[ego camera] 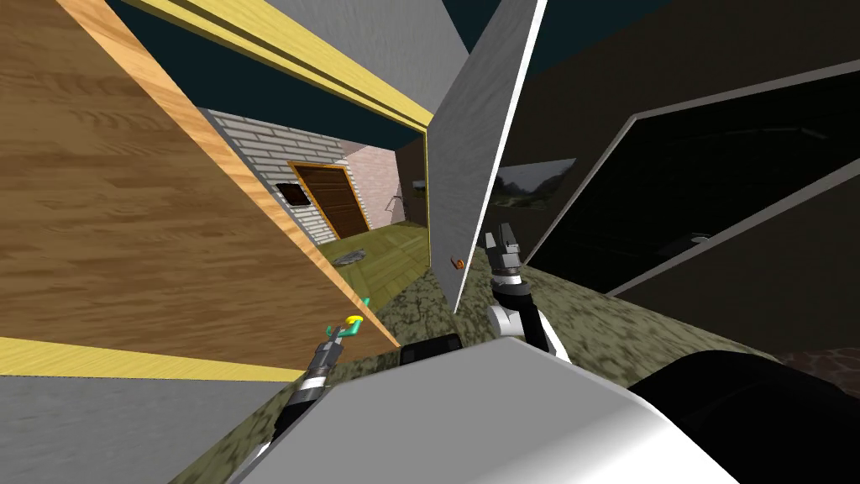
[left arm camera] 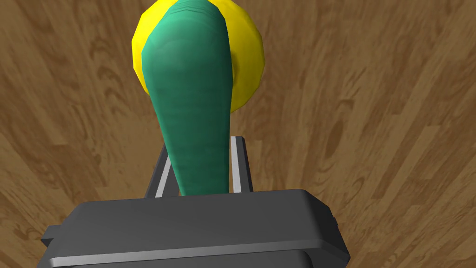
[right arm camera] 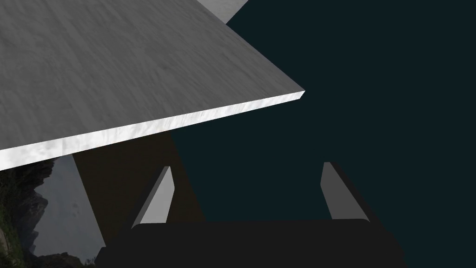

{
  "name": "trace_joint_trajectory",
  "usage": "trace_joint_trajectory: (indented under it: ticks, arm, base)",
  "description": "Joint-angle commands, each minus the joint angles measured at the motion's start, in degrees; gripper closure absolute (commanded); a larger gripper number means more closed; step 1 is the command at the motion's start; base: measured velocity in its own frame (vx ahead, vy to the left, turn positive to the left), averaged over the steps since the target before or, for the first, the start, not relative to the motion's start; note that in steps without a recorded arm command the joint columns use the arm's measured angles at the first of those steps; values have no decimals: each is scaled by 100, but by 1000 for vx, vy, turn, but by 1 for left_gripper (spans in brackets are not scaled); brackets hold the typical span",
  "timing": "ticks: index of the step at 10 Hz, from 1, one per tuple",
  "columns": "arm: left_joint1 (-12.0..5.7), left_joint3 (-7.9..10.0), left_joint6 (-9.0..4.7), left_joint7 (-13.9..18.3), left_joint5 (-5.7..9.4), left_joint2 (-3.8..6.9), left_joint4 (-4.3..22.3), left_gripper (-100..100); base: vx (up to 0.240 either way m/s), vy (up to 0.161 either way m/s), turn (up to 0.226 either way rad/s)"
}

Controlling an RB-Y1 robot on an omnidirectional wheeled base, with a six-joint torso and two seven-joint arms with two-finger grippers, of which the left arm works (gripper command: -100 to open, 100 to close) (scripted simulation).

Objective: Pull the door open

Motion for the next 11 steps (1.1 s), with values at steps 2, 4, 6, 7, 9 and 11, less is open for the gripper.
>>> trace_joint_trajectory:
  ticks: [2, 4, 6, 7, 9, 11]
  arm:
    - [56, -49, -244, 57, -26, 21, 90, 100]
    - [-56, -49, -91, -2, 31, 13, 115, 100]
    - [-158, -88, -10, -42, 62, -16, 132, 100]
    - [-216, -110, 36, -65, 80, -33, 142, 100]
    - [-383, -174, 166, -130, 130, -80, 170, 100]
    - [-453, -201, 222, -157, 152, -100, 181, 100]
  base:
    - [-102, 24, -101]
    - [-100, 35, -76]
    - [-241, 57, -173]
    - [-228, 43, -92]
    - [-231, 82, -126]
    - [-172, 64, -128]
